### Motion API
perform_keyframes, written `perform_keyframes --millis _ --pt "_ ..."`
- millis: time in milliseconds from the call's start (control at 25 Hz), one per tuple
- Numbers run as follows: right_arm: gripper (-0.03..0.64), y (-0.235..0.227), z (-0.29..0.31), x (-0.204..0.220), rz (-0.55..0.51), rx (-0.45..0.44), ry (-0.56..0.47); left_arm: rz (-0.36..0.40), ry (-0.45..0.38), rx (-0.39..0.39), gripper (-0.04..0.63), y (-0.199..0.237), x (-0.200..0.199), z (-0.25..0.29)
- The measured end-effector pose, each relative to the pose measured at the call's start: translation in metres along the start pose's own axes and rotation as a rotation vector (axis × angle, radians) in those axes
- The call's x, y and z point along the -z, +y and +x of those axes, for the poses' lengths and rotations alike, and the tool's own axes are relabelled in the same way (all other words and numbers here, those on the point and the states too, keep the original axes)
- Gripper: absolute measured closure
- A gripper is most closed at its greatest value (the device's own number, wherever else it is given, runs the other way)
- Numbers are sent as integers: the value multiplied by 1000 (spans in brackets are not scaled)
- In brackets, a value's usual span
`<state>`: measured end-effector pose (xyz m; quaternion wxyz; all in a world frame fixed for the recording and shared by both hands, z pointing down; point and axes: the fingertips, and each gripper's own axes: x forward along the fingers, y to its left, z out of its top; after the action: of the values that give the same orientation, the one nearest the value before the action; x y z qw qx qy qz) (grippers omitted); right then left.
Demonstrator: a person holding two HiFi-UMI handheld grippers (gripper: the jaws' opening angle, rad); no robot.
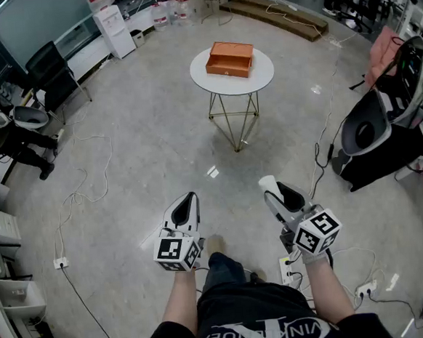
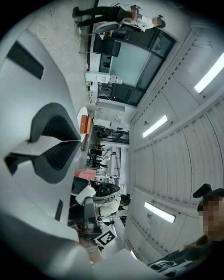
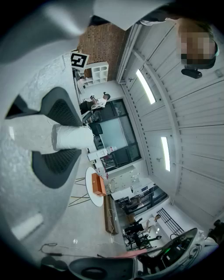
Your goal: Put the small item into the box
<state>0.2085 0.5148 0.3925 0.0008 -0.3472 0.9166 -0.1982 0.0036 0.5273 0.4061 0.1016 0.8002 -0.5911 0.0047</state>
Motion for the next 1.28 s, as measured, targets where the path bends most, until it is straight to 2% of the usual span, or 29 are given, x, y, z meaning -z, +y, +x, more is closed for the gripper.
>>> perform_keyframes --millis 280,520,840,1040,1280 --pt "448 -27 66 -23 -12 18 -5 12 -18 31 581 49 -24 59" --pt "448 -30 115 -24 -34 20 9 -13 -14 50 581 91 -23 88" --pt "448 -43 171 -30 11 80 -37 -2 9 115 581 142 -27 129" --pt "448 -51 183 -38 33 118 -70 15 28 140 581 158 -31 142" --pt "448 -57 187 -42 55 119 -70 -17 46 125 581 170 -17 143"
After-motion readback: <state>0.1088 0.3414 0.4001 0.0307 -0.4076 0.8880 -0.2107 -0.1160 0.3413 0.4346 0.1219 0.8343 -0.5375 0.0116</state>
